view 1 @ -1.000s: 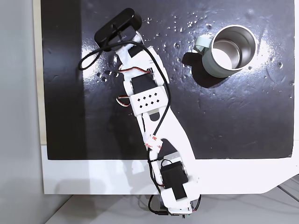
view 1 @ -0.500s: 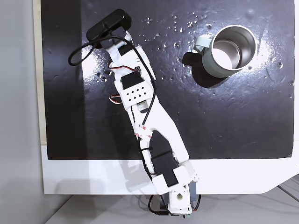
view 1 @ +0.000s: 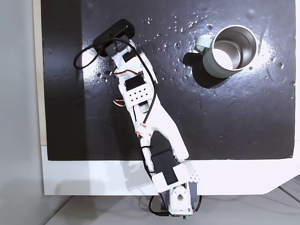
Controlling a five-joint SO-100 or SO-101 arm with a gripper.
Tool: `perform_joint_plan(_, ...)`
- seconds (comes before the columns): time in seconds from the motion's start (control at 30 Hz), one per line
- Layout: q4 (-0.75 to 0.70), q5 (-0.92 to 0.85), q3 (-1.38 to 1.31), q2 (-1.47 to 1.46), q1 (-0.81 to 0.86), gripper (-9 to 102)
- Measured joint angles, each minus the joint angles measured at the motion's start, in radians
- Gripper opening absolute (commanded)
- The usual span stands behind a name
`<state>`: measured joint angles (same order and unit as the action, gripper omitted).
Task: Grasp a pengrip and put it in the cup.
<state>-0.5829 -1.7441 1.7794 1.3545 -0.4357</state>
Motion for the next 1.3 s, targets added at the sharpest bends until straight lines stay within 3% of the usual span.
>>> perform_joint_plan(0.63, 0.29, 0.114, 0.13, -0.041, -0.002, 20)
perform_joint_plan(0.9, 0.299, 0.12, 0.193, -0.002, -0.003, 6)
perform_joint_plan(1.3, 0.299, 0.186, 0.215, 0.02, -0.002, 0)
